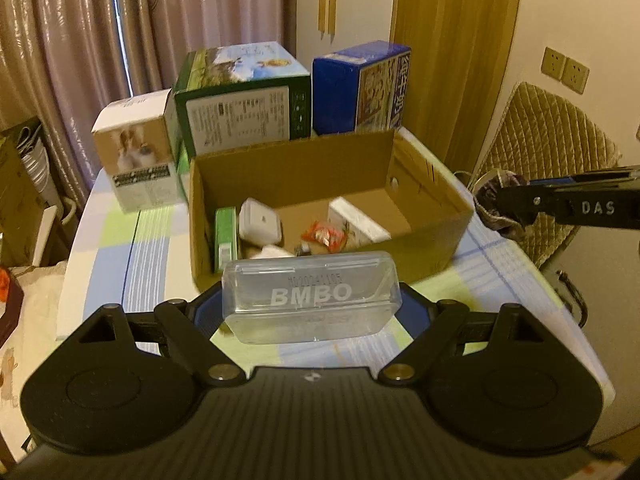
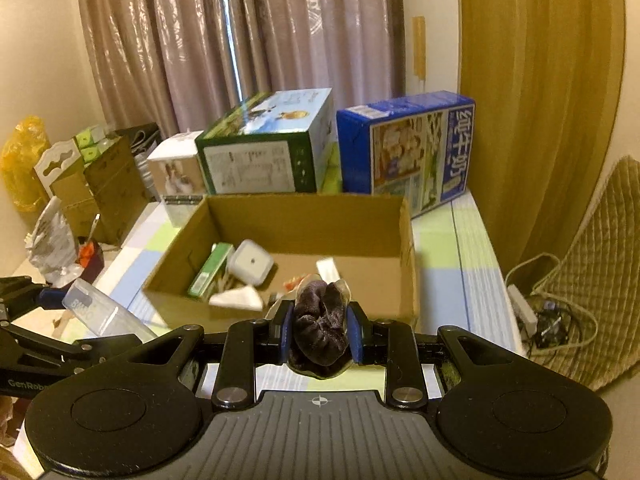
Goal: Organize objects
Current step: 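Carry the clear box and scrunchie up over the cardboard box with both grippers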
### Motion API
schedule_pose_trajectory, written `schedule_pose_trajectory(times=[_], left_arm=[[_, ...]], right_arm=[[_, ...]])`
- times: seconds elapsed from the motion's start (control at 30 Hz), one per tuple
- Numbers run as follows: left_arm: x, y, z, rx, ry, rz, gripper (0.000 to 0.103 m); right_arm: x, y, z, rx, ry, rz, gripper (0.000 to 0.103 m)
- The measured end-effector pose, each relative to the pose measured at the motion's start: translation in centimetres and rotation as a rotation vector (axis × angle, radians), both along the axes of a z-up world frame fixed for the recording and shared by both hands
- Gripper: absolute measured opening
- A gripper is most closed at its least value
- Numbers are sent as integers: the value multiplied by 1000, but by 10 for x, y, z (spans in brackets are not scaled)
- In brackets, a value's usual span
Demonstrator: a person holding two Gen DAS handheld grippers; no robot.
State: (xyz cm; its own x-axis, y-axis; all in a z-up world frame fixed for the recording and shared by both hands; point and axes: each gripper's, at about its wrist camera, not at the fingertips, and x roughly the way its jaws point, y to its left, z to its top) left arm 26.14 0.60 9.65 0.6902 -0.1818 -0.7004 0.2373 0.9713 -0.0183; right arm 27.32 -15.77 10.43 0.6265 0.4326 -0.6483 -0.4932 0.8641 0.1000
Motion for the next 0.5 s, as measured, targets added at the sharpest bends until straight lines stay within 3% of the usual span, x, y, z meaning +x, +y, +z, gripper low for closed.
schedule_pose_trajectory(times=[0.23,0.5], left_arm=[[51,2,14,-10,7,14,84],[92,7,7,-1,29,27,84]], right_arm=[[40,13,4,-19,5,8,25],[74,22,-5,-28,21,3,25]])
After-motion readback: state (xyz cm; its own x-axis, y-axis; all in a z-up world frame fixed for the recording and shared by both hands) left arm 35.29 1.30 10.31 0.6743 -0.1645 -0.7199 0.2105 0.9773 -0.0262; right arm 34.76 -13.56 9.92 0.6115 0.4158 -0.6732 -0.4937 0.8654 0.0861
